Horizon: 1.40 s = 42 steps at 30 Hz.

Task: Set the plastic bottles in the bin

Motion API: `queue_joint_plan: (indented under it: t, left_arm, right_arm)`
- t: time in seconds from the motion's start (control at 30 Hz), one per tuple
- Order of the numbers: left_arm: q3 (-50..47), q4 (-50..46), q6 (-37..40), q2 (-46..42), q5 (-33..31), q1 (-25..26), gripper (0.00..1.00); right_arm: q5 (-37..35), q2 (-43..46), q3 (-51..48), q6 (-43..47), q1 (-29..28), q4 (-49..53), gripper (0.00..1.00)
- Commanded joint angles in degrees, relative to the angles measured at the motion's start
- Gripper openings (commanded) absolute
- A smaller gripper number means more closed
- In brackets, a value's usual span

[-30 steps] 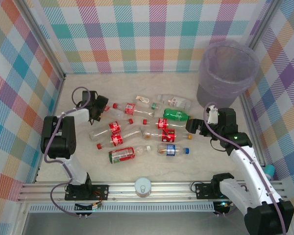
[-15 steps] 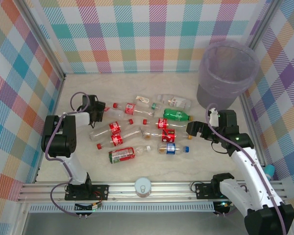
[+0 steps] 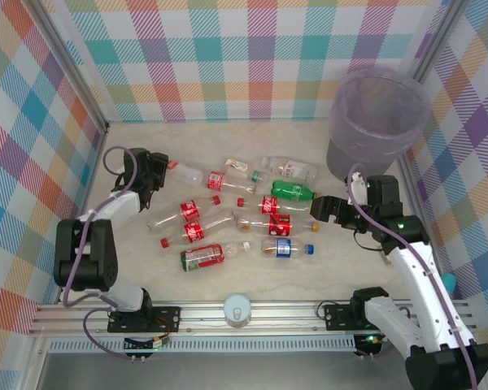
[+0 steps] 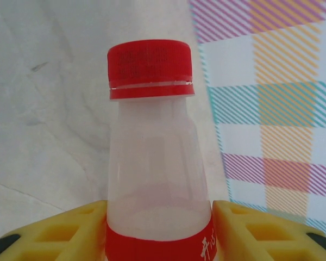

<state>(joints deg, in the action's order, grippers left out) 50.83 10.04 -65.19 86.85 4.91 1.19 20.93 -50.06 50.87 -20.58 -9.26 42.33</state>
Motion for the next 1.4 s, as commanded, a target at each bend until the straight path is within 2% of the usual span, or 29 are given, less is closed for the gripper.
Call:
queue_joint_plan:
  t: [0.0,0.17,0.3,0.43,0.5,0.57,0.73,0.8,0.87,0.93,1.13,1.37]
  left_arm:
    - [0.3,-4.03,4.5,-5.41,0.6,3.94,0.49]
    - [2.19,-7.05,9.9,-11.71,-0.21,15.47,0.48]
    - [2.74,-3.68,9.41,-12.28,-1.51,24.14,0.43]
    - [5.03,1.73,6.77,-8.08,5.01,29.39,0.4]
    - [7.16,2.28,7.91,-5.16,7.46,31.57,0.4]
    - [9.19,1.49,8.03,-2.38,10.32,32.65,0.39]
    - [6.14,14.32,-1.2,1.95,12.31,33.84,0.38]
    - [6.25,17.34,-3.08,3.43,13.93,33.79,0.37]
    - [6.87,17.41,-3.1,4.1,14.68,33.88,0.37]
    - [7.23,17.38,-3.06,4.51,14.76,33.95,0.37]
    - [6.38,16.49,-1.96,3.87,14.47,34.71,0.37]
    - [6.95,17.12,-2.13,4.39,15.17,35.28,0.37]
  right_arm:
    - [3.78,-4.33,4.48,-0.78,-1.13,-2.79,0.91]
    - [2.99,-10.84,12.16,-1.11,-9.13,-3.21,0.88]
    - [7.02,-16.41,16.62,0.94,-13.81,-3.29,0.85]
    - [9.15,-20.1,20.6,4.0,-15.18,-2.49,0.81]
    - [4.24,-21.4,22.1,4.69,-15.13,-1.78,0.8]
    - [3.66,-22.57,23.36,5.53,-15.15,-0.63,0.79]
    - [14.42,-23.88,18.43,0.91,-15.48,-8.82,0.79]
    - [13.37,-23.99,17.39,0.55,-15.76,-8.89,0.83]
    - [11.96,-23.48,16.19,-0.2,-15.72,-9.66,0.92]
    - [11.68,-23.52,15.66,-0.21,-15.7,-9.55,0.94]
    - [4.33,-23.26,15.89,-0.73,-15.7,-4.19,0.9]
    - [9.55,-21.77,11.26,-5.64,-15.77,-10.59,0.84]
